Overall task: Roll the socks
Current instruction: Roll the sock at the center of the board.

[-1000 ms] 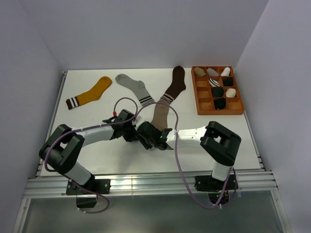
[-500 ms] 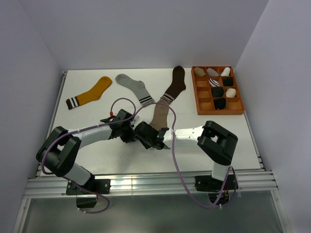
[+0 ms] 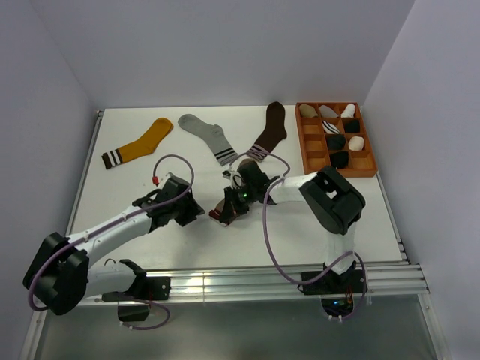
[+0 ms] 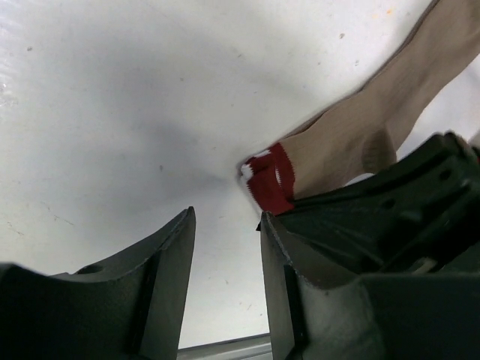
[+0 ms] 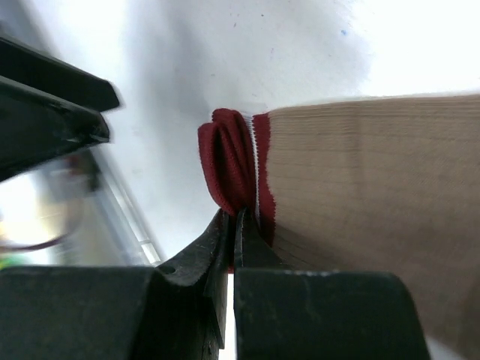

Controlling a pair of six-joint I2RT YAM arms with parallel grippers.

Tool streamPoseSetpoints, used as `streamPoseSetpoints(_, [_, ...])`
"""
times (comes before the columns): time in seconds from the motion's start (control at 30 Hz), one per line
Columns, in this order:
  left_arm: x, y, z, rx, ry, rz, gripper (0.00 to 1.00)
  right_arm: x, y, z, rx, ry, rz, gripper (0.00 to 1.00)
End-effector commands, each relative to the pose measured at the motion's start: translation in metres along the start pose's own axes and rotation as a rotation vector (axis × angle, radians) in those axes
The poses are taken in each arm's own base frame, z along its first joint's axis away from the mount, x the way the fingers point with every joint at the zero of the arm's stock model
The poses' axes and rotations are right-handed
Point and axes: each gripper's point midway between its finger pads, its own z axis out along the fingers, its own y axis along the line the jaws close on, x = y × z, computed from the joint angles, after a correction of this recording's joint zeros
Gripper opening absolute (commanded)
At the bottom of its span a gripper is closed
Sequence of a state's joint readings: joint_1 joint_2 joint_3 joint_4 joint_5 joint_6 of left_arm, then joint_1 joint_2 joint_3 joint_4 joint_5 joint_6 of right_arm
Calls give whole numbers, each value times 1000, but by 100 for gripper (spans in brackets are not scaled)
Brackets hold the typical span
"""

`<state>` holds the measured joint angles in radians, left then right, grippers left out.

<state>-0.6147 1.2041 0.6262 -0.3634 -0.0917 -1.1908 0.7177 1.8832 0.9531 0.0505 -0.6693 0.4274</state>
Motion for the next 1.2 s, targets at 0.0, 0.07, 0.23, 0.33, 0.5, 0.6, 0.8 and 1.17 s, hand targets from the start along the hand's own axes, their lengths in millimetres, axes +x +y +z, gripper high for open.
streamPoseSetpoints(0.0, [6,-1,3,38,14,-46,46,21,17,-1,-218,103,177,0])
streamPoseSetpoints(0.07, [13,-2,6,45,40,-50,46,22,13,-1,-278,97,217,0])
streamPoseSetpoints(0.23, [22,-13,13,66,72,-46,45,23,1,-2,-316,88,336,0])
streamPoseSetpoints(0.33, [24,-18,18,78,79,-57,45,27,-5,-1,-315,91,373,0])
streamPoseSetpoints(0.5, [27,-17,27,63,91,-61,45,29,-9,0,-327,81,409,0])
streamPoseSetpoints(0.6, [29,-20,28,71,92,-66,45,30,-11,1,-323,84,417,0])
streamPoseSetpoints(0.8, [23,-31,19,143,38,-87,45,31,-13,3,-314,86,411,0])
streamPoseSetpoints(1.17, [37,-20,33,91,82,-66,43,30,-13,3,-306,80,413,0])
